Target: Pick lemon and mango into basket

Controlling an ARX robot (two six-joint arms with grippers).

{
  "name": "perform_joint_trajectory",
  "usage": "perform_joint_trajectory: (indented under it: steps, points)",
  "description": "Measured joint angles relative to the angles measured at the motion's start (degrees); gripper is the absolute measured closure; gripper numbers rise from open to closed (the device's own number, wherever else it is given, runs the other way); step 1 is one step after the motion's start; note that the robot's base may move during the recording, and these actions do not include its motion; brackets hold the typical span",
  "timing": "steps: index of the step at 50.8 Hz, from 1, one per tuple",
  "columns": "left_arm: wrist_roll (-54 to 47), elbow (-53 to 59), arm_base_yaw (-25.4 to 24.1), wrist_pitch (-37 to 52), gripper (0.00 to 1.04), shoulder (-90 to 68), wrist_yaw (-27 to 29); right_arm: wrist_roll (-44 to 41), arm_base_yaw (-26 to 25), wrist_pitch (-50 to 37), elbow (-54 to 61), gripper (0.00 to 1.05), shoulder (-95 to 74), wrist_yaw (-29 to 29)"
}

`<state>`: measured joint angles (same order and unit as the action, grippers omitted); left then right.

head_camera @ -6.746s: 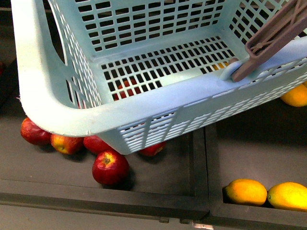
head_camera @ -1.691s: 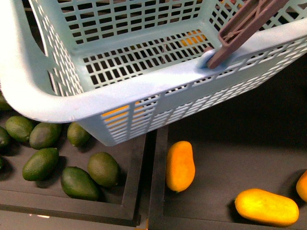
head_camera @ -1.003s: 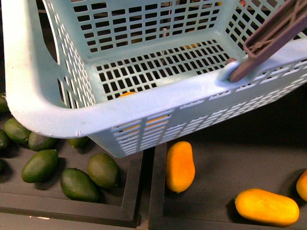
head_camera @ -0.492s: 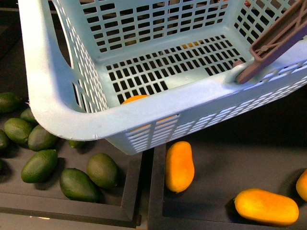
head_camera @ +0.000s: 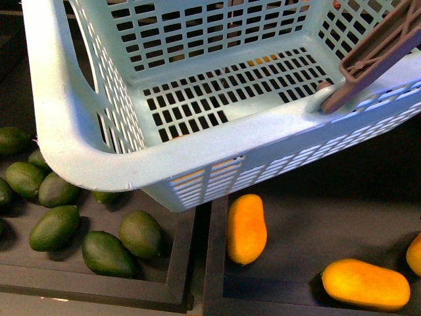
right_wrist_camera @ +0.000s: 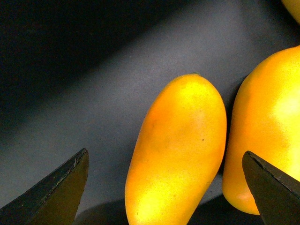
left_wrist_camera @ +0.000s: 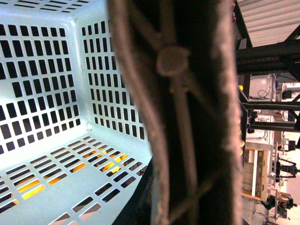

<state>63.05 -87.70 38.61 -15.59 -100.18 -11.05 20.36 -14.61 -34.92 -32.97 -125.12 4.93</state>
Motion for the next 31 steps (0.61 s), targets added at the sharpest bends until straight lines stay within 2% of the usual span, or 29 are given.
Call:
perform_joint_trajectory:
  steps: [20, 31]
  points:
    - [-0.02, 0.00, 0.00, 0.00, 1.00, 0.00, 0.04, 2.86, 0.31, 0.33, -4.13, 0.09, -6.03, 0.50]
    - [0.00, 0.00, 0.00, 0.00, 1.00, 0.00, 0.02, 4.02, 1.62, 1.73, -8.44, 0.09, -10.36, 3.04]
